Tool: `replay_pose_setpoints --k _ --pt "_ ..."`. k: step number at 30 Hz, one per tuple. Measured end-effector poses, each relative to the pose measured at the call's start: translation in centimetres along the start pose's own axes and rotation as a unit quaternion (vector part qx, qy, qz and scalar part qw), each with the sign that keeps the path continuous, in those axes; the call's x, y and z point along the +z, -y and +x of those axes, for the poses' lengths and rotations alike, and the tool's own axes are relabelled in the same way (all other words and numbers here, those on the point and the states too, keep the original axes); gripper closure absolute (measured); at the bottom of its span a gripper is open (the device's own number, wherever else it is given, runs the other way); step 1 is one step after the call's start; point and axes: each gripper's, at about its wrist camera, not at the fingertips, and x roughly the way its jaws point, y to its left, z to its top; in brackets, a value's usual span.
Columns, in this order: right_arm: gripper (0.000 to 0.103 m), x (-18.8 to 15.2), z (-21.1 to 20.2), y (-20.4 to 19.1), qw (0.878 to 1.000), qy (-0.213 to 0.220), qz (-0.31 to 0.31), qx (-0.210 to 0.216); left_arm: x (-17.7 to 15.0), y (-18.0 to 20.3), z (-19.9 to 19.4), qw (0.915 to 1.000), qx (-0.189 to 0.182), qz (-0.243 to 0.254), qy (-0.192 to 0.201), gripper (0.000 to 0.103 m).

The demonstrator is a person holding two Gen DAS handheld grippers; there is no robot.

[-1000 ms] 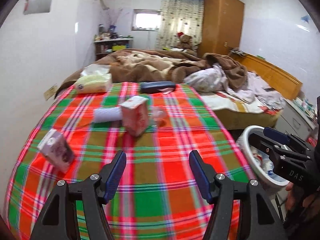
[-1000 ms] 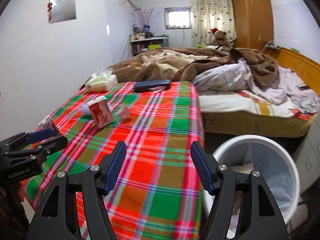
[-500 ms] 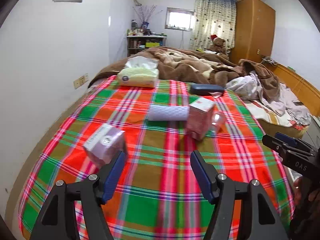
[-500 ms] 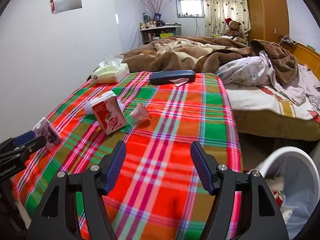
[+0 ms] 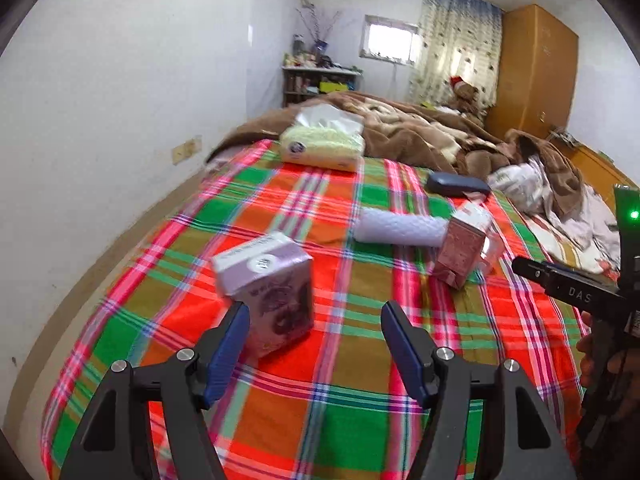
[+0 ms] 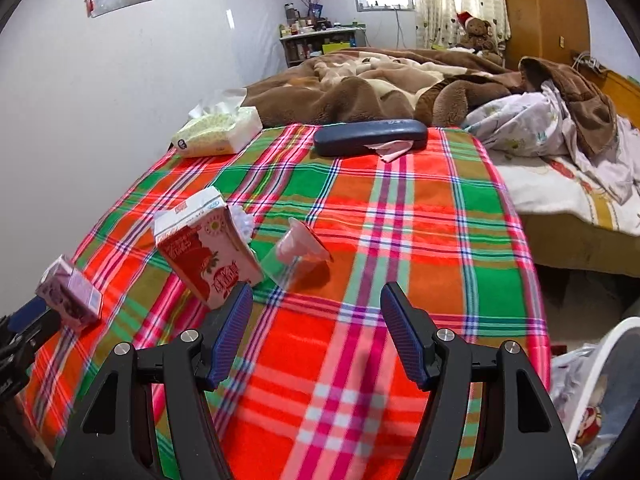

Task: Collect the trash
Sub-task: 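Grasp the purple juice box with the left tool while the right tool grasps the clear plastic cup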

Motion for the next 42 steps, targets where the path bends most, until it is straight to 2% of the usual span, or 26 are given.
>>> replay_pose_setpoints --k 2,5,14,16,19,27,29,31,32,33,35,42 --pt "0.035 0.0 0.3 -0.2 1.000 -0.003 -0.001 0.002 -0.1 -0.4 -0.6 0.9999 0.002 -0.004 0.011 0.035" --pt "0.035 0.1 1.0 -0.3 1.000 -0.011 0.003 0.002 -0.2 -1.0 -1.0 0.9995 0.023 -0.003 0.023 0.024" --pt "0.035 1.3 3.2 0.0 0.999 -0.028 0.040 0.012 0.3 -1.8 3.2 0.9996 -0.005 -0.021 -0.018 0.024" --pt "0.035 1.6 3.7 0.0 0.998 -0.030 0.046 0.014 0.4 -1.6 3.8 0.9998 -0.006 -0.010 -0.016 0.024" --pt "0.035 2.0 4.6 -0.2 0.998 -0.038 0.053 0.010 0.7 -1.7 4.6 0.9992 -0.020 -0.021 -0.025 0.024" --pt "0.035 2.6 6.2 -0.2 0.997 -0.050 0.065 0.011 1.0 -1.9 6.0 0.9989 -0.025 -0.018 -0.035 0.024" --pt "0.035 2.7 6.3 -0.3 0.997 -0.047 0.067 0.012 1.0 -1.9 6.3 0.9987 -0.030 -0.017 -0.037 0.024" --pt "0.037 2.8 6.4 -0.3 0.997 -0.045 0.067 0.012 1.1 -1.9 6.5 0.9986 -0.032 -0.017 -0.038 0.029" --pt "0.045 2.9 6.5 -0.3 0.997 -0.045 0.065 0.010 1.1 -1.9 6.4 0.9986 -0.033 -0.018 -0.036 0.031" --pt "0.048 3.0 6.6 -0.4 0.997 -0.046 0.064 0.009 1.1 -1.9 6.3 0.9987 -0.034 -0.019 -0.034 0.034" --pt "0.048 3.0 6.7 -0.6 0.997 -0.045 0.062 0.008 1.1 -1.8 6.4 0.9985 -0.038 -0.018 -0.035 0.037" --pt "0.049 2.9 6.5 -0.6 0.998 -0.040 0.056 0.013 1.1 -1.6 6.3 0.9985 -0.039 -0.016 -0.035 0.037"
